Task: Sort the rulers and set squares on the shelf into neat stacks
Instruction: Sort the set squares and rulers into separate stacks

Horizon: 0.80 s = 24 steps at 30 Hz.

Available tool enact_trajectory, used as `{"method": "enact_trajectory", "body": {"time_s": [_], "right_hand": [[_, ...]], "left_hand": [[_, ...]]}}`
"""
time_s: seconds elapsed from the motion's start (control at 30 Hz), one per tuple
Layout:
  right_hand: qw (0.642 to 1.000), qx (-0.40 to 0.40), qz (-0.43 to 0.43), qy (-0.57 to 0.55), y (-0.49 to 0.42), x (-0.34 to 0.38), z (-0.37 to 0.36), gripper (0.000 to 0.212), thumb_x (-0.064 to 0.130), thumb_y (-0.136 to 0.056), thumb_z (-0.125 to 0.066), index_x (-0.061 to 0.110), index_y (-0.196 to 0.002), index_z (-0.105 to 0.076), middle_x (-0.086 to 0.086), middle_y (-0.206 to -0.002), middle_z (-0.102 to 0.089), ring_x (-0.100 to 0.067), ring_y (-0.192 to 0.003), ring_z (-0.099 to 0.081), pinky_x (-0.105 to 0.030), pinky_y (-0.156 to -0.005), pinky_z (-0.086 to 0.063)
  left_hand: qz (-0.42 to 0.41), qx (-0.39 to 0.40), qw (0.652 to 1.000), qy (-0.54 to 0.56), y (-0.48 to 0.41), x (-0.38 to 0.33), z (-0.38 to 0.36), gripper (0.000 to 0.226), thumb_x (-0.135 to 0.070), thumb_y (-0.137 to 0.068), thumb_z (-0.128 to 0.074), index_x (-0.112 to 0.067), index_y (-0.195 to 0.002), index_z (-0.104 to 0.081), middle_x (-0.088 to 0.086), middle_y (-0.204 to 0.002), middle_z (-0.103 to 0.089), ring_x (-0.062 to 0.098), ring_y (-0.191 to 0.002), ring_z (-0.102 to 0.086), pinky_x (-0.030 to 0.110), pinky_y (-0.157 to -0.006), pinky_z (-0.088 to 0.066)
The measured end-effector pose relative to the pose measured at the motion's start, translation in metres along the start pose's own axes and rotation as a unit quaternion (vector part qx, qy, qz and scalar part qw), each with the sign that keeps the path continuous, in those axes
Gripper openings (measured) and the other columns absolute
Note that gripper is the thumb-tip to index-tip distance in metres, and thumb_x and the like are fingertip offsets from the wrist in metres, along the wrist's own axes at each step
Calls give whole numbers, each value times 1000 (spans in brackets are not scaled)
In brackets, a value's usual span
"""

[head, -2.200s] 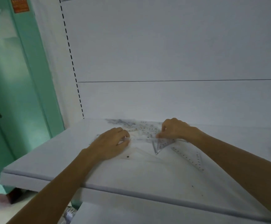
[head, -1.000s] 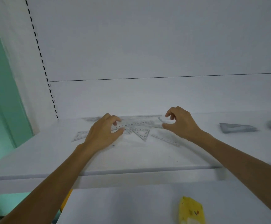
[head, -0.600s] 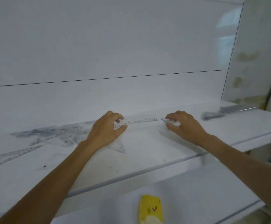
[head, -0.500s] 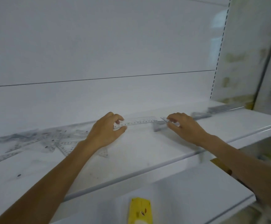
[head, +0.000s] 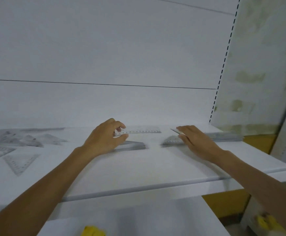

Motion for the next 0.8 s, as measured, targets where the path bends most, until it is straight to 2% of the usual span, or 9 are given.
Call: {"method": "enact_trajectory", "body": {"time_s": [0.17,0.33,0.5,0.63,0.8], "right_hand": [[996,36,75,10,-13,-10,-14,35,20,-98,-39,8,-130,-48,-8,-132,-52,-25,-122,-45,-26,-99,-29],[991,47,123,-7,-23,-1,-28,34,20,-99,-37,13,-130,-47,-3,-130,-49,-22,-116,-47,-28,-93,-34],[990,57,120,-52,-28,2,-33,33,11,-97,-40,12,-129,-49,-2,-132,-52,-21,-120,-47,-35,-98,-38],[989,80,100,-75,-30,-7,-41,35,6,-95,-39,13,-127,-50,-1,-132,-52,-20,-123,-46,-40,-103,-35],[984,96,110,-99,-31,-5,-47,32,2,-94,-36,16,-117,-54,1,-123,-54,-15,-116,-46,-23,-97,-34]], "left_hand": [[35,-32,999,-11,13,-4,0,23,-35,-81,-66,-25,-101,-63,-15,-86,-53,1,-71,-53,18,-63,-38],[39,-24,999,-27,26,-10,-4,22,-31,-81,-67,-21,-101,-65,-10,-87,-56,2,-70,-52,14,-62,-36],[56,-31,998,-25,19,-8,3,21,-30,-81,-68,-22,-100,-66,-14,-85,-54,0,-71,-52,11,-62,-35],[47,-15,998,-33,10,-12,2,21,-34,-81,-67,-25,-99,-65,-16,-84,-53,0,-73,-53,12,-63,-36],[51,-16,998,-35,5,-5,-3,22,-33,-81,-67,-25,-100,-65,-17,-84,-54,0,-74,-52,14,-64,-37]]}}
Point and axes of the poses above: each hand's wrist, its own y-axis away from the middle knuckle, its own z-axis out of the back of the hand, x = y × z, the point moved 9 cm from there along -y, towards the middle knuckle
